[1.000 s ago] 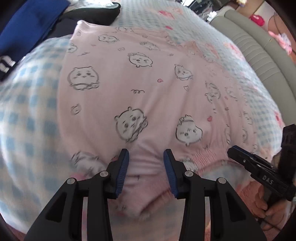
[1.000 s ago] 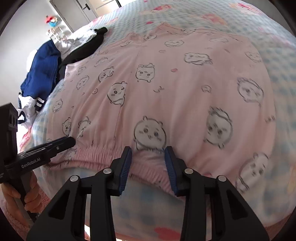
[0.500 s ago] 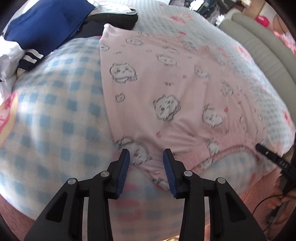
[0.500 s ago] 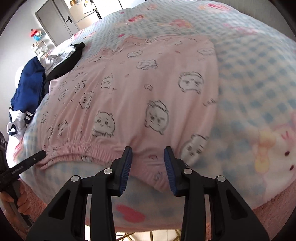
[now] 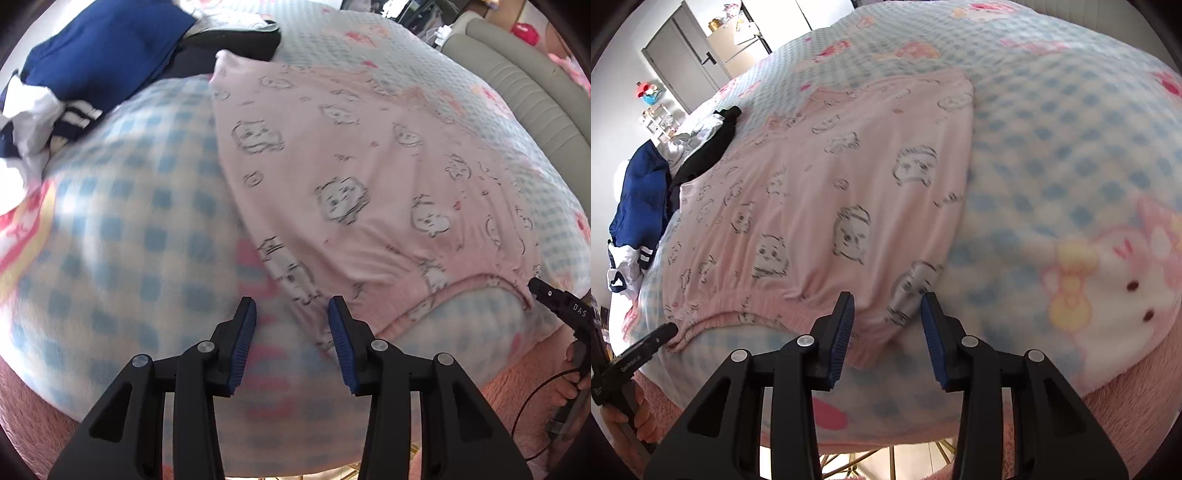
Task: Fold clothes
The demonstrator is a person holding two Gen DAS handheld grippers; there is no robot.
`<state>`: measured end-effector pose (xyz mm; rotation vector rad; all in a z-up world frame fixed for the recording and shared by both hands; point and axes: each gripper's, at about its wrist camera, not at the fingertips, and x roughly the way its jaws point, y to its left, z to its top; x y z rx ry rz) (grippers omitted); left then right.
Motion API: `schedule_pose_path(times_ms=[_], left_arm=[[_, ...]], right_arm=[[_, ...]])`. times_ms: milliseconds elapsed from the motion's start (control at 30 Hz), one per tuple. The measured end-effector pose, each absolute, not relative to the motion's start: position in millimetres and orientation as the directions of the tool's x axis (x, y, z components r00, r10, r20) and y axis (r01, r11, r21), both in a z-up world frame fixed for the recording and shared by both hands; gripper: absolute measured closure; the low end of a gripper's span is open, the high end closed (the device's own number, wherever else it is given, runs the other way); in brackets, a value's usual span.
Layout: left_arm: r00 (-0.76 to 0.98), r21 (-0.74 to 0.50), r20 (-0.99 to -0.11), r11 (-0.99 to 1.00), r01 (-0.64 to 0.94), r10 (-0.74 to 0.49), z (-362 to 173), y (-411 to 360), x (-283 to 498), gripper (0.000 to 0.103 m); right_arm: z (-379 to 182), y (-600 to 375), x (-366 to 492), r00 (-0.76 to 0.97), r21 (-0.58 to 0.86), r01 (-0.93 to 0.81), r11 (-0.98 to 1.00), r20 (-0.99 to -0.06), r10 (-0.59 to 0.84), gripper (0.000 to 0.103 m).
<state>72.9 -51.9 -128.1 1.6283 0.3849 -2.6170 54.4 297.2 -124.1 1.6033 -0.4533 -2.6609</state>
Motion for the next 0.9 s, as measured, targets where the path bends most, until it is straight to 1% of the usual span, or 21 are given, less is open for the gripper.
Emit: schedule_pose_path(times_ms=[100, 200, 267, 333, 433, 567, 667, 767, 833, 900], left_arm=[[-0.464, -0.213, -0.879, -0.961, 0.179, 0.108, -125.1, -61.3, 77.7, 0.06], [-0.527, -0.257, -0.84, -0.95, 0.179, 0.128, -113.1, -65.3, 81.0, 0.059], [-0.549, -0.269, -0.825, -0.948, 0.169, 0.136, -109.9, -64.7, 76.0, 0.055], [-0.508, -0.23, -0.855, -0.954, 0.191, 0.104, -117.0, -59.8, 66.3, 0.055], [-0.405, -0.154, -0.914, -0.957, 0.247, 0.043, -132.9, -62.8, 63.2, 0.056], [-0.434, -0.214, -0.898, -0.935, 0.282, 0.075, -122.4, -79.4, 74.4, 0.055], [-0.503, -0.261, -0.857, -0.933, 0.249, 0.106, -108.5, -77.2, 70.1, 0.055], [-0.543, -0.314, -0.821, -0.934, 0.168, 0.178, -98.6, -57.6, 58.5, 0.055], [-0.549, -0.305, -0.811, -0.947, 0.099, 0.203, -92.7, -34.4, 44.8, 0.055], [-0.537, -0.277, -0.816, -0.96, 0.04, 0.214, -90.9, -10.3, 31.5, 0.058]], right_arm=[[-131.8, 308.7, 61.3, -0.455, 0.231, -0.185, -0.955, -0.881, -0.125, 0.065], [-125.3, 316.8, 65.2, -0.467, 0.2, -0.208, -0.957, -0.88, -0.083, 0.065], [-119.1, 318.7, 64.2, -0.494, 0.253, -0.209, -0.945, -0.861, -0.121, 0.065], [-119.3, 315.1, 60.1, -0.495, 0.281, -0.185, -0.942, -0.854, -0.158, 0.065], [-126.7, 302.7, 54.5, -0.454, 0.231, -0.158, -0.96, -0.88, -0.137, 0.065], [-121.9, 308.8, 62.6, -0.444, 0.192, -0.178, -0.965, -0.891, -0.096, 0.065], [-117.2, 315.8, 65.2, -0.453, 0.205, -0.184, -0.961, -0.886, -0.103, 0.065], [-118.7, 312.7, 62.4, -0.46, 0.272, -0.161, -0.949, -0.871, -0.172, 0.065], [-121.9, 310.2, 59.1, -0.446, 0.294, -0.168, -0.941, -0.874, -0.193, 0.065], [-119.0, 308.3, 59.1, -0.451, 0.275, -0.176, -0.945, -0.876, -0.171, 0.065]])
